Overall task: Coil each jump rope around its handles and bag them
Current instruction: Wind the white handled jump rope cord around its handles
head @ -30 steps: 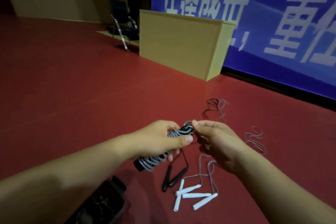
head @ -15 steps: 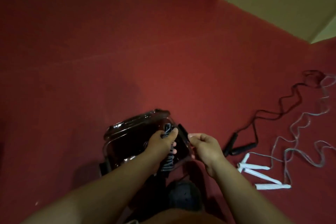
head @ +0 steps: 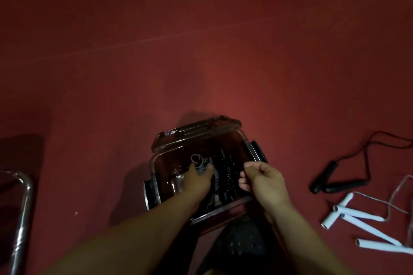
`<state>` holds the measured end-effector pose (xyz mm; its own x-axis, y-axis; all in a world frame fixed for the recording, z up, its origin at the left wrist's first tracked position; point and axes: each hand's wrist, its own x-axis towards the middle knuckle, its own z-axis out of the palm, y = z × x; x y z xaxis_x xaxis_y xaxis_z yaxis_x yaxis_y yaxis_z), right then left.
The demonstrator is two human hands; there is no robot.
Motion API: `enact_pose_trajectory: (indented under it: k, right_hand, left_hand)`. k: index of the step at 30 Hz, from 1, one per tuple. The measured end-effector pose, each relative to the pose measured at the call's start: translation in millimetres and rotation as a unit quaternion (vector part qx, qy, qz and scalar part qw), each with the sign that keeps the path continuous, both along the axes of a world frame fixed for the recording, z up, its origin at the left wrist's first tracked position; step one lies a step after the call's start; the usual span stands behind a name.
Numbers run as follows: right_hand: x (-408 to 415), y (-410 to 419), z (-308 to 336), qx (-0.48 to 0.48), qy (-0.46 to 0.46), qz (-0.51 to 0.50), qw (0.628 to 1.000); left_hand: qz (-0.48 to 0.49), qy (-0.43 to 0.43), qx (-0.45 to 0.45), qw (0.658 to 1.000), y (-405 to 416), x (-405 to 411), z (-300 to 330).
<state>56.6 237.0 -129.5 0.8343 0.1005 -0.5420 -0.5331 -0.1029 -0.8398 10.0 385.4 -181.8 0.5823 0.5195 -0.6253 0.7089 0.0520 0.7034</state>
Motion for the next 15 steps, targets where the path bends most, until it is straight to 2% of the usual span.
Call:
enact_pose_trajectory:
  k: [3, 5, 10, 15]
  right_hand:
    - [-3, -2, 0, 0.003, 0.007, -0.002, 1.000]
    - [-7, -4, 3, 0.000, 0.010, -0.002, 1.000]
    - [-9, -19, 16, -0.016, 0.002, -0.016, 1.000]
    - [-7, -61, 33, -0.033, -0.030, -0.077, 0.996]
  left_hand:
    - [0.017, 0.005, -0.107, 0.994, 3, -8, 0]
    - [0.005, -0.007, -0.130, 0.991, 4, -16, 4]
    - [-0.111, -0.061, -0.051, 0.991, -2, -15, 35]
    - [-0.233, -0.118, 0.027, 0.965, -43, 19, 94]
